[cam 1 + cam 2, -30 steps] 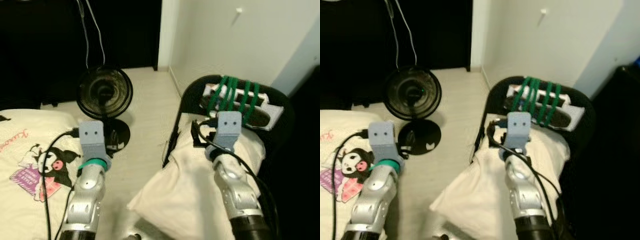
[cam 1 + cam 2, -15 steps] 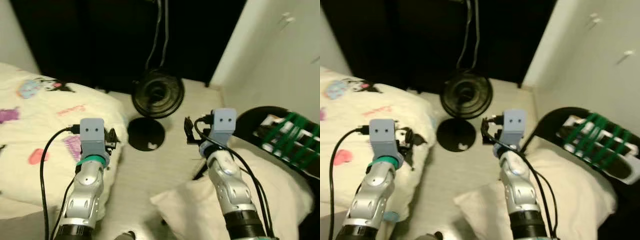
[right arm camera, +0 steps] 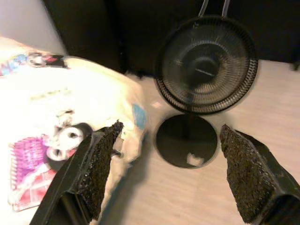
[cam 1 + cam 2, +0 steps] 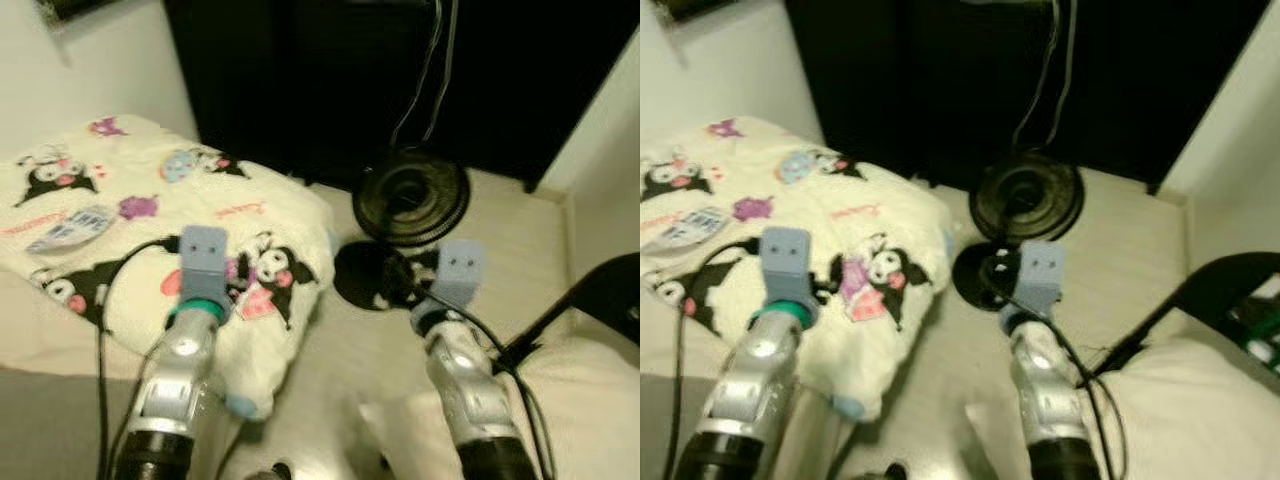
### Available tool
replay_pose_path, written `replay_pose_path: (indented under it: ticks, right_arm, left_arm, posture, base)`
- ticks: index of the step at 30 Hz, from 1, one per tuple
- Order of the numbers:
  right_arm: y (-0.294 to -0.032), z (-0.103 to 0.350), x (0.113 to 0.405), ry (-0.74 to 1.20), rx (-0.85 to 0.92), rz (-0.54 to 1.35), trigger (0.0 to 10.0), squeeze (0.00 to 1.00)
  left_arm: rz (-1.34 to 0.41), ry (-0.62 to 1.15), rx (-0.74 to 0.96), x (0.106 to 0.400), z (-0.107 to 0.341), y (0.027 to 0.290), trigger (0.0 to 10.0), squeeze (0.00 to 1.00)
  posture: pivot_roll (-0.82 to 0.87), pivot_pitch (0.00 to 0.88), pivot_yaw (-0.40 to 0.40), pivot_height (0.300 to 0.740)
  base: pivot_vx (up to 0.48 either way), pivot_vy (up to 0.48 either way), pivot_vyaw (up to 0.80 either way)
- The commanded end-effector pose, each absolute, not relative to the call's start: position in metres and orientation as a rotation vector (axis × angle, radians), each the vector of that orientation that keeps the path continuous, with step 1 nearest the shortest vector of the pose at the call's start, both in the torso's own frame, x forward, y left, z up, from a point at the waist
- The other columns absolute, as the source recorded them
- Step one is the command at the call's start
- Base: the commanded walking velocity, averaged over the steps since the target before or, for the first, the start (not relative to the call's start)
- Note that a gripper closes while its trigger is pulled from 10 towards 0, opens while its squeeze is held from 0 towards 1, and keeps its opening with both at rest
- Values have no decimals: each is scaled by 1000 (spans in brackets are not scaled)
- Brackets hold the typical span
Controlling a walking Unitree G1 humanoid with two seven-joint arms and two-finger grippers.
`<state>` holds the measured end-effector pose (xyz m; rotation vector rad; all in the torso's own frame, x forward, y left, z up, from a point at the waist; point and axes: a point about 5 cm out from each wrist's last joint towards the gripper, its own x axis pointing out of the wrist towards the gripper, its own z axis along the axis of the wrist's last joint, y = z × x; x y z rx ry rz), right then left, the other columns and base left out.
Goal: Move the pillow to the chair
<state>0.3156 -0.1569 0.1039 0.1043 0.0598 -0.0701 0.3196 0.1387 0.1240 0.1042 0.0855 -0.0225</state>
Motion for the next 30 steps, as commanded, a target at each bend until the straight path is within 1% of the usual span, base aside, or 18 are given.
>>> replay_pose_path:
  ticks: [1, 2, 4, 5, 13, 21, 24, 30]
  right_arm:
    - [-155, 96, 311, 83, 108, -74, 10000, 0]
    - [-156, 93, 308, 88, 117, -90, 10000, 0]
    - [-156, 93, 308, 88, 117, -90, 10000, 0]
    - [-156, 91, 308, 86, 136, -112, 10000, 0]
    - [-148, 89, 307, 86, 130, -89, 10000, 0]
    - [-149, 86, 303, 96, 117, -80, 10000, 0]
    - [-149, 87, 305, 98, 117, -72, 10000, 0]
    - [-147, 89, 308, 96, 113, -45, 10000, 0]
  left_arm:
    - [-21, 118, 102, 319, 118, 141, 10000, 0]
    - [-37, 124, 120, 320, 119, 140, 10000, 0]
    - [-37, 124, 120, 320, 119, 140, 10000, 0]
    - [-58, 135, 128, 319, 119, 138, 10000, 0]
    - [-77, 151, 137, 318, 118, 136, 10000, 0]
    - [-60, 166, 102, 317, 112, 134, 10000, 0]
    - [-76, 165, 103, 315, 111, 130, 10000, 0]
    - [-96, 175, 53, 311, 109, 127, 10000, 0]
  posture:
    - [78, 0, 85, 726]
    - [88, 8, 106, 726]
    - [88, 8, 106, 726]
    - [95, 9, 123, 726]
    - [93, 11, 135, 726]
    - [82, 18, 122, 726]
    - [84, 19, 110, 726]
    - [85, 19, 94, 726]
  base:
    - [0, 0, 788]
    - [0, 0, 788]
    - [0, 0, 788]
    - [0, 0, 788]
    - [0, 0, 784]
    - [0, 0, 784]
    - [0, 0, 788]
    - [0, 0, 786]
